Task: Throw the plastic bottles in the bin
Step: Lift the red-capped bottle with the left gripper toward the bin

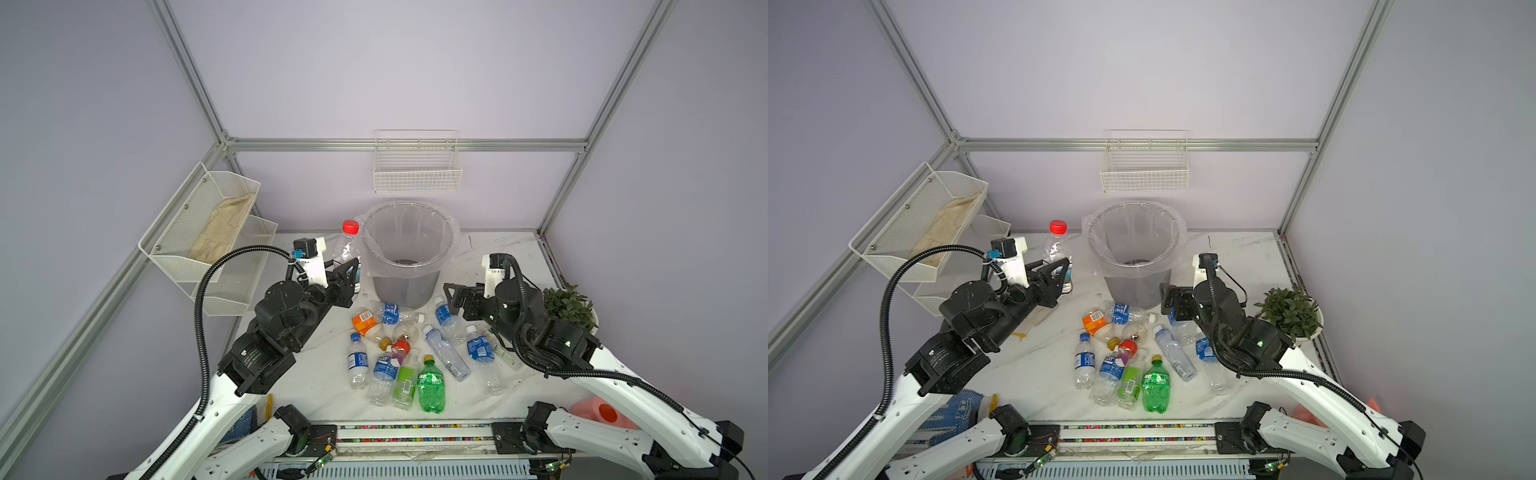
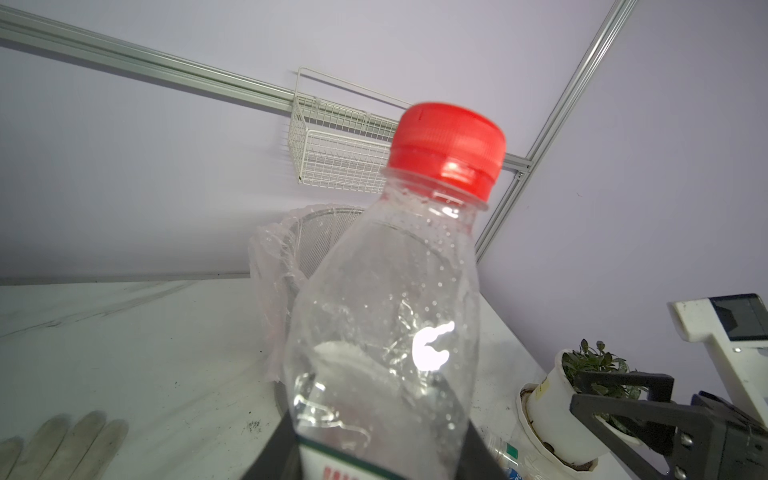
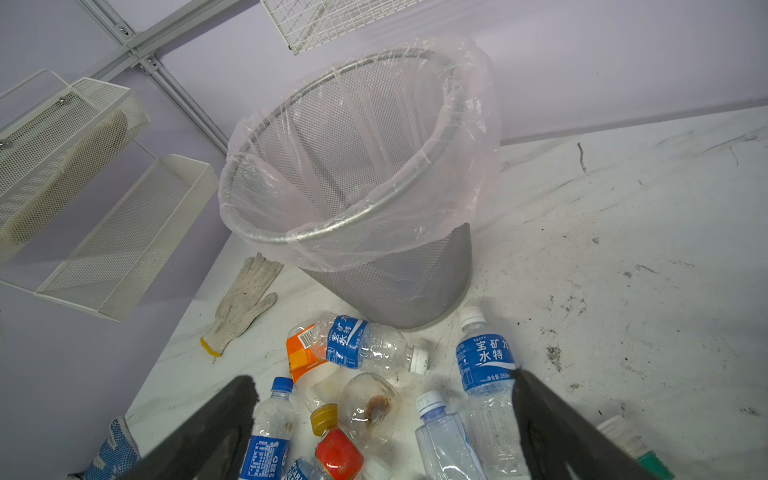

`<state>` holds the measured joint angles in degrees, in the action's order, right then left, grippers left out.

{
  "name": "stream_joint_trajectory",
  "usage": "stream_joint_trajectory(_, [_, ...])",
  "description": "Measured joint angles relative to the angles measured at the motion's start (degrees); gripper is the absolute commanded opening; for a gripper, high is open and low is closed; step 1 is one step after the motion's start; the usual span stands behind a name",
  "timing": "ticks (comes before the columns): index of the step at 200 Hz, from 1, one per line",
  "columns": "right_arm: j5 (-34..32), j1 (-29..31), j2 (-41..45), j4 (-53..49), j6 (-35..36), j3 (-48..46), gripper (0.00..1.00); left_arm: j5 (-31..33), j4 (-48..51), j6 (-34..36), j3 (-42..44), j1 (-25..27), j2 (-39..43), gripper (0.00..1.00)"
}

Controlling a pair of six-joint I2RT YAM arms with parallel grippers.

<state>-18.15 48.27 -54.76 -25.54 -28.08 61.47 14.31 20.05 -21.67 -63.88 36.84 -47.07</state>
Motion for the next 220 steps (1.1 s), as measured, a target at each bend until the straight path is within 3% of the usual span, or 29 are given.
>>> stream_joint_trajectory(98, [0.0,0.0,0.0,0.0,0.0,0.0,0.98,-0.7,-2.9,1.9,-0.7,0.0,-5.1,0.38])
stream_joint_trajectory(151, [0.0,0.0,0.0,-0.3,0.0,0.1,0.97,-1.8,-2.3,3.5,-13.7,0.0,-19.1,0.40])
stream_joint_trajectory(163, [0.1,0.0,-0.1,-0.8,0.0,0.4,0.98,-2.2,-0.2,3.8,-19.7,0.0,-24.9,0.51])
stream_joint_trajectory(175, [0.1,0.0,-0.2,-1.1,0.0,1.0,0.97,-2.5,4.1,4.7,-28.6,-0.1,-32.4,0.85])
stream_joint_trajectory(180, [0.2,0.0,-0.2,-1.2,0.0,1.3,0.97,-2.8,5.9,4.8,-32.8,-0.1,-36.1,0.92])
stream_joint_trajectory(200, [0.2,0.0,-0.1,-1.9,0.0,2.7,0.97,-3.6,13.2,4.7,-46.4,-0.3,-47.5,1.00])
stream_joint_trajectory(220, [0.1,0.0,0.9,-2.6,-0.2,3.0,0.97,-3.6,18.8,4.7,-47.9,-0.3,-50.3,1.00])
